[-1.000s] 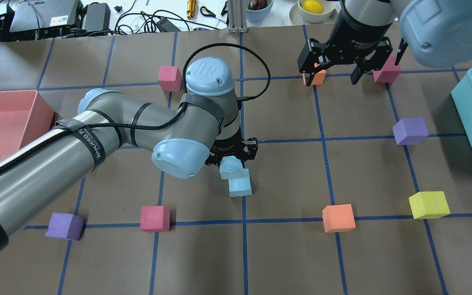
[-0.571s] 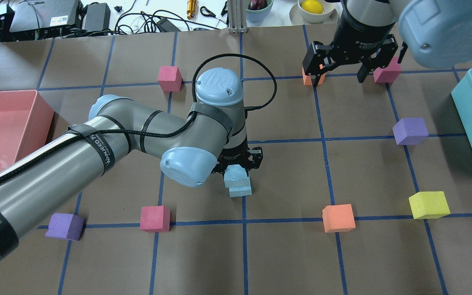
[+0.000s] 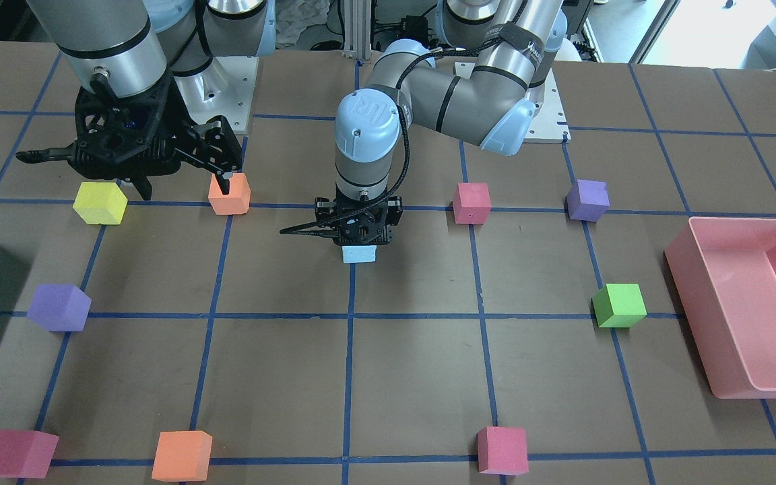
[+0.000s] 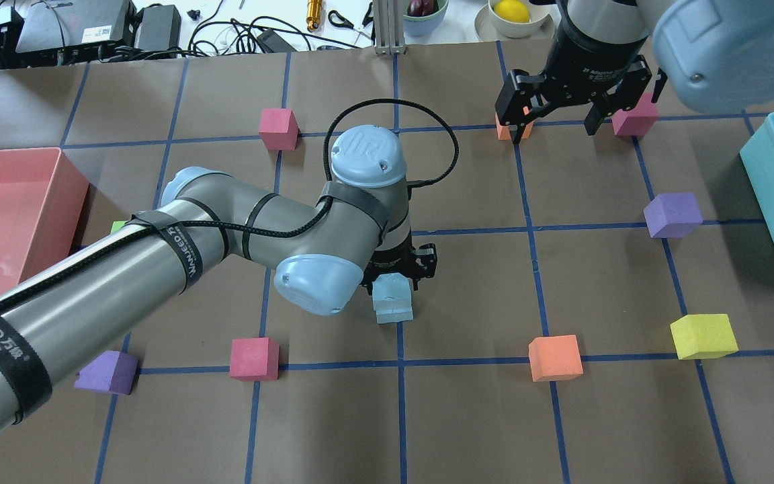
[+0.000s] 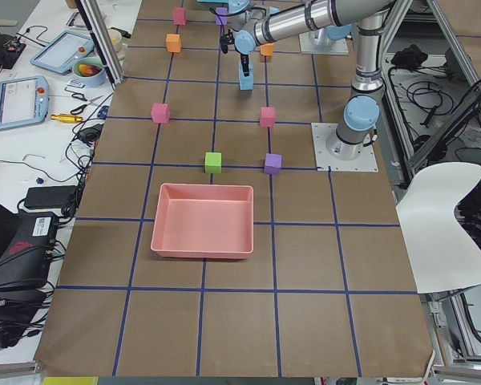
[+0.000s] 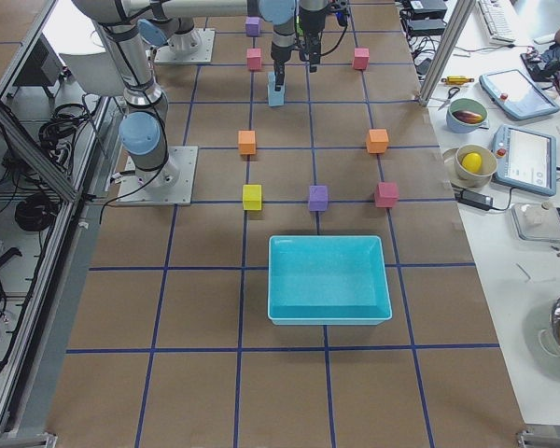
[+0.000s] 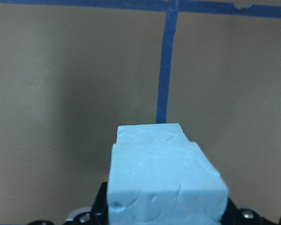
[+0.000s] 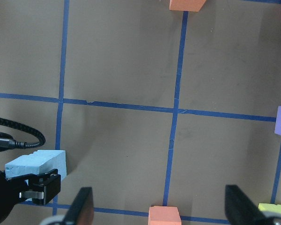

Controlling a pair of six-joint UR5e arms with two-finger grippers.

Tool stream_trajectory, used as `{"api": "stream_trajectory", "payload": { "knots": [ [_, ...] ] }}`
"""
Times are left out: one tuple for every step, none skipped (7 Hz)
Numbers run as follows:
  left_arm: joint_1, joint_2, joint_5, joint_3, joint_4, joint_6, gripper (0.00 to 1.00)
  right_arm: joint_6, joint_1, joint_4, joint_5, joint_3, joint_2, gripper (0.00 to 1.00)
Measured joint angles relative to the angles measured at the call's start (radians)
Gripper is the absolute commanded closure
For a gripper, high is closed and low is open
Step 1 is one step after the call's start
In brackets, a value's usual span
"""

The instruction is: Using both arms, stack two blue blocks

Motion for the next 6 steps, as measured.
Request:
{"api": "stream_trajectory", "payload": {
  "knots": [
    [0.007,0.013,0.001,0.005,0.02,0.005,0.0,-0.001,0.002,0.0,0.005,0.003,0.0,0.0],
    [0.025,0.043,0.0,0.025,0.01,0.018,0.0,0.0,0.005,0.0,0.005,0.01,-0.003,0.0],
    [0.066,0.077,0.001,0.063,-0.037,0.066,0.0,0.001,0.007,-0.001,0.002,0.02,-0.006,0.0],
    [0.132,0.112,0.008,0.11,-0.104,0.151,0.0,0.001,0.008,-0.003,0.002,0.026,-0.008,0.0],
    [0.21,0.145,0.011,0.157,-0.172,0.24,0.0,0.0,0.009,-0.005,0.003,0.029,-0.008,0.0],
    [0.296,0.176,0.016,0.208,-0.246,0.343,0.0,-0.001,0.009,-0.006,0.003,0.03,-0.009,0.0]
  ]
}}
